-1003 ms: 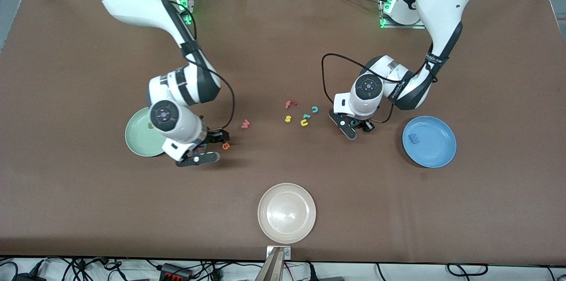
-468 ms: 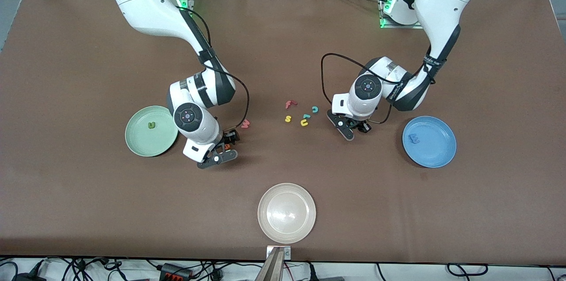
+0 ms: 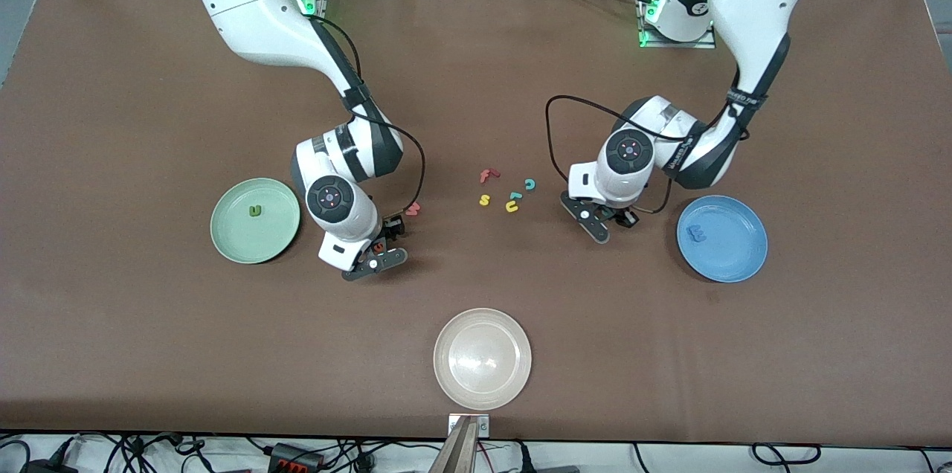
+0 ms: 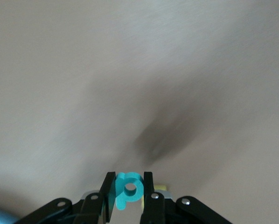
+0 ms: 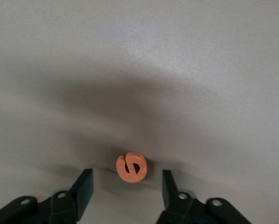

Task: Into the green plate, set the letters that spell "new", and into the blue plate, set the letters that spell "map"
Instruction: 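Drop p in blue plate with the left gripper while the right gripper lifts e, then drop e on green plate with the right gripper while the left gripper returns, then grasp yellow a with the left gripper while the right gripper reaches pink w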

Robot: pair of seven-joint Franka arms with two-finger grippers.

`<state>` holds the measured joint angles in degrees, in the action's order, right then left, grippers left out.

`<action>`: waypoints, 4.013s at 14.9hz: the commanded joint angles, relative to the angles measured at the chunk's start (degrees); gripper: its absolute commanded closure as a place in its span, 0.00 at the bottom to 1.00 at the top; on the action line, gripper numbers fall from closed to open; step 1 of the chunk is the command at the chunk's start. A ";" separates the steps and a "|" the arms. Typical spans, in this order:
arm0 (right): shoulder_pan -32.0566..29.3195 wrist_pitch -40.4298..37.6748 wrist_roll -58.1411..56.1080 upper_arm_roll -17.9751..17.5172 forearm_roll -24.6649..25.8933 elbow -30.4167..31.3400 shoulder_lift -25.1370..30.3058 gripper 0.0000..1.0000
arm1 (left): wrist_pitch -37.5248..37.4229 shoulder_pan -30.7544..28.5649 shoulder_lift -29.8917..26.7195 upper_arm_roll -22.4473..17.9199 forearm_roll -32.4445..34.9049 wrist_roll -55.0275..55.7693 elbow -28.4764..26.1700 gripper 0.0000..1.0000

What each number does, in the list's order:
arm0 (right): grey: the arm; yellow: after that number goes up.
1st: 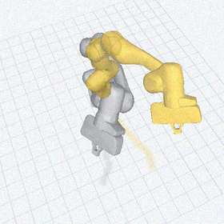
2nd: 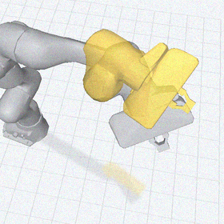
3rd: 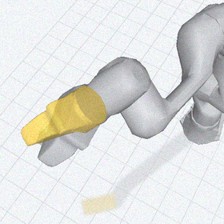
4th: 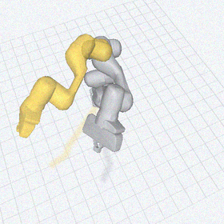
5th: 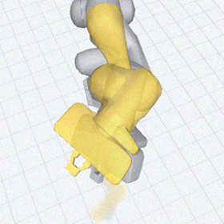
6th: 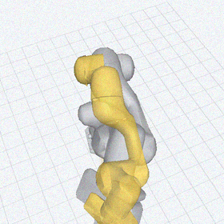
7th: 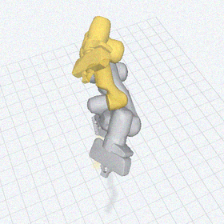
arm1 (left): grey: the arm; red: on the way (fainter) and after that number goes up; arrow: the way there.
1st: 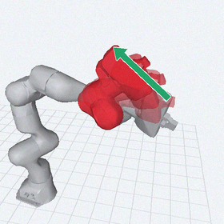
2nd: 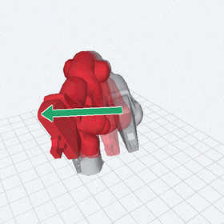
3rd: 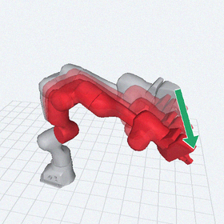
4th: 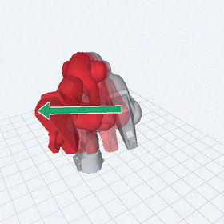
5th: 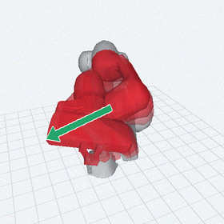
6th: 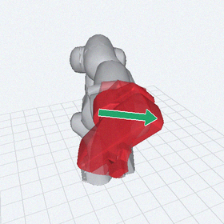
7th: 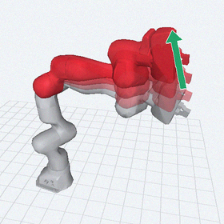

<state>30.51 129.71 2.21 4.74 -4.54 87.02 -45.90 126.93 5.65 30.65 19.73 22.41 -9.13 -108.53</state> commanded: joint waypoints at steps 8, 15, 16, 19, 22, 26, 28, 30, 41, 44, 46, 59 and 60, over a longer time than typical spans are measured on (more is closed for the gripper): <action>0.08 0.63 -3.79 0.10 1.73 -0.97 -1.13 0.45 | -18.65 -17.50 -2.08 0.57 0.35 -9.06 9.83 0.91; 0.08 1.07 -3.79 0.10 1.64 -0.97 -1.21 0.61 | -12.87 -21.12 3.98 0.48 -0.44 -2.82 7.46 0.91; 0.08 1.07 -3.88 0.10 1.73 -0.97 -1.21 0.68 | -11.46 -21.21 4.68 0.48 -0.44 -2.47 7.19 0.90; -0.18 0.98 -3.70 0.19 1.73 -0.97 -0.78 0.90 | -11.00 -21.74 5.74 0.48 -0.44 -2.47 6.48 0.73; -0.44 0.46 -3.70 0.27 1.73 -0.63 0.19 0.91 | -11.18 -22.26 5.48 0.57 -0.53 -2.73 6.57 0.00; -2.81 -9.00 -2.73 0.71 1.38 1.22 6.06 0.92 | -14.76 -22.44 2.76 2.84 -1.22 -2.56 7.01 0.00; -6.49 -11.32 -3.87 0.71 1.90 6.72 11.41 0.92 | -18.63 -22.27 0.56 4.60 -5.95 0.94 7.19 0.00; -8.18 -9.14 -6.24 0.89 1.99 15.16 17.04 0.92 | -19.96 -22.35 0.21 7.76 -8.08 8.92 7.01 0.00; -12.22 4.83 -15.39 5.64 3.84 28.73 19.36 0.90 | -5.68 -20.51 2.84 17.62 -8.17 53.06 -3.16 0.00; -12.22 7.57 -14.87 5.64 3.49 28.38 17.77 0.04 | 1.03 -20.94 2.75 17.53 -8.00 53.61 -6.26 0.03; -12.05 6.87 -14.25 5.64 3.40 28.29 19.17 0.00 | 1.74 -20.86 2.93 17.44 -7.65 53.52 -6.61 0.23; 4.02 -3.85 24.65 5.02 -0.63 11.52 14.35 0.00 | 5.60 -21.12 5.48 15.42 -3.52 52.99 -7.23 0.41; 4.91 -3.76 27.73 5.02 -1.86 10.55 13.13 0.00 | 5.96 -21.12 5.48 15.42 -3.52 52.99 -7.23 0.47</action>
<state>33.95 126.10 23.90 9.29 -3.94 101.36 -29.24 131.21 -15.08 36.08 34.99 17.82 43.70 -115.11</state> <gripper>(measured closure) 0.000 0.405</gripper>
